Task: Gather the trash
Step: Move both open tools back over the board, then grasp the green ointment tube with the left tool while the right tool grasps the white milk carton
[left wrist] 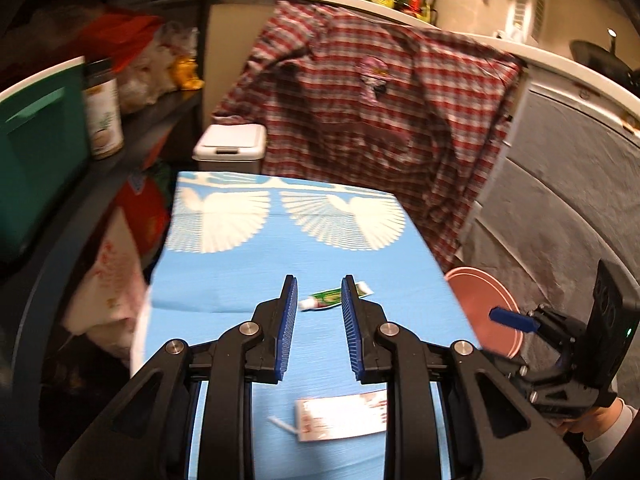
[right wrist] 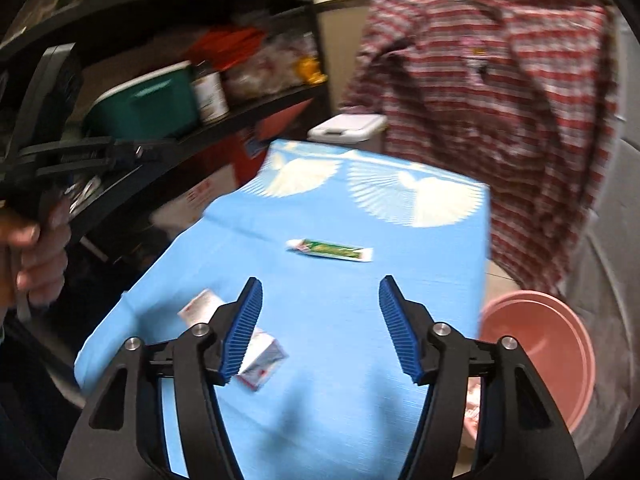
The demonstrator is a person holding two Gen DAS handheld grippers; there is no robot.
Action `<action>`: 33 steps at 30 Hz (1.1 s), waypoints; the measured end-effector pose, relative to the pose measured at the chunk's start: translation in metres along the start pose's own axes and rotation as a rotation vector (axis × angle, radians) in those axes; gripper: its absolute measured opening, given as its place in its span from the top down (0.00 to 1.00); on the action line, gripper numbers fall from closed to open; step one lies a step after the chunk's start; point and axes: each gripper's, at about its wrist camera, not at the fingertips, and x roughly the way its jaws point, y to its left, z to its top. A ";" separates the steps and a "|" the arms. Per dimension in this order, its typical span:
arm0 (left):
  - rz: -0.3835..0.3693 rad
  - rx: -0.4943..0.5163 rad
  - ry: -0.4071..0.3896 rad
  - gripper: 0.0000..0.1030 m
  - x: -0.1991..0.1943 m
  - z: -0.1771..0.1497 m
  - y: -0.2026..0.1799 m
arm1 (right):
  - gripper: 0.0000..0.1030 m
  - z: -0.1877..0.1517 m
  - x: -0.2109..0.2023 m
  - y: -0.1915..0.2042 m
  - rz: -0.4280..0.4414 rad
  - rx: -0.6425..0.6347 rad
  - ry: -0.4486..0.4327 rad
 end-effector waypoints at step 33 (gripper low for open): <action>-0.022 0.010 0.100 0.78 0.061 -0.005 0.040 | 0.47 -0.037 0.081 0.033 0.108 -0.248 0.246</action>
